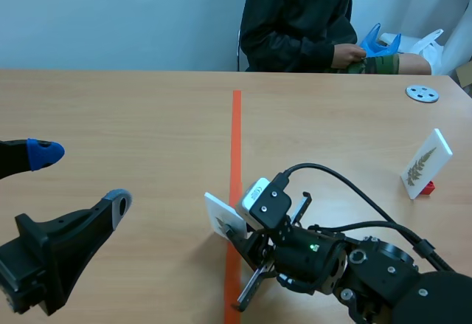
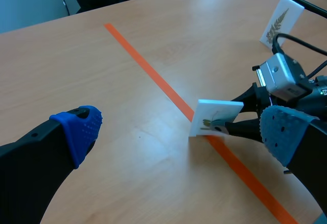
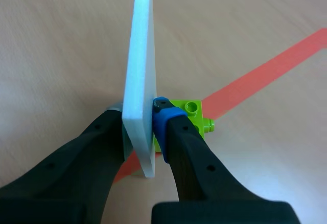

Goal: Sort the leaf by its shape. The table is split by an orange tape line. A compound leaf with several leaflets goes to the left side, a simple leaf with one blade goes to the right side. Return to the home posture when a red brick is placed on the table.

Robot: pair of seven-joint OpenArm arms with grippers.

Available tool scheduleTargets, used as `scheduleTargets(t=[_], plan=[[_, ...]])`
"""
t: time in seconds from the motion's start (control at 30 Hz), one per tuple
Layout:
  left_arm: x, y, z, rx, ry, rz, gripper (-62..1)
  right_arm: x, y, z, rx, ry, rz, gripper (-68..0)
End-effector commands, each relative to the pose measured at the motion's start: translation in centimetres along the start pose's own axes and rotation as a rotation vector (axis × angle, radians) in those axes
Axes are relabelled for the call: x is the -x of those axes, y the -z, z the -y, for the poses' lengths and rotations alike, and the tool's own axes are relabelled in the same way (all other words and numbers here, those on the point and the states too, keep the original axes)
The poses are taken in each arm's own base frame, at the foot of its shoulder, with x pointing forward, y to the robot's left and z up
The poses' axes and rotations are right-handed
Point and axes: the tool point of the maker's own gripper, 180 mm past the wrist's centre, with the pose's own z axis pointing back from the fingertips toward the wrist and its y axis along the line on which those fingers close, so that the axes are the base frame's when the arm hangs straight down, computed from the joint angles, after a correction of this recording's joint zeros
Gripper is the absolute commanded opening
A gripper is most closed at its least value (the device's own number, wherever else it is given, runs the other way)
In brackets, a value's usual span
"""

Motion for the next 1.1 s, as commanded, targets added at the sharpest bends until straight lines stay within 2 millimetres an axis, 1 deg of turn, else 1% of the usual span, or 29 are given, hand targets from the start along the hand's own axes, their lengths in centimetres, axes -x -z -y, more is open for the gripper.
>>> scheduleTargets(t=[0.0,0.2,0.3,0.47,0.53,0.73,0.9,1.07], plan=[[-0.5,0.0,0.2,0.006,-0.008,0.022,1.4,-1.6,-0.8,1.7,0.040,-0.025,0.047,-66.0],[-0.5,0.0,0.2,0.006,-0.008,0.022,1.4,-2.8,-3.7,4.6,0.159,0.001,0.080,-66.0],[-0.5,0.0,0.2,0.006,-0.008,0.022,1.4,-3.1,-5.7,6.4,0.231,0.055,0.096,-66.0],[-0.5,0.0,0.2,0.006,-0.008,0.022,1.4,-3.1,-9.4,9.6,0.354,0.185,0.108,-66.0],[-0.5,0.0,0.2,0.006,-0.008,0.022,1.4,-2.8,-11.0,10.9,0.407,0.231,0.107,-66.0],[-0.5,0.0,0.2,0.006,-0.007,0.023,1.4,-1.1,-15.9,14.6,0.574,0.324,0.086,-66.0],[-0.6,0.1,0.2,0.006,-0.006,0.025,1.4,0.4,-18.2,15.8,0.652,0.361,0.042,-66.0],[-0.6,0.1,0.2,0.004,-0.006,0.024,1.4,0.6,-19.9,17.2,0.736,0.373,0.055,-66.0]])
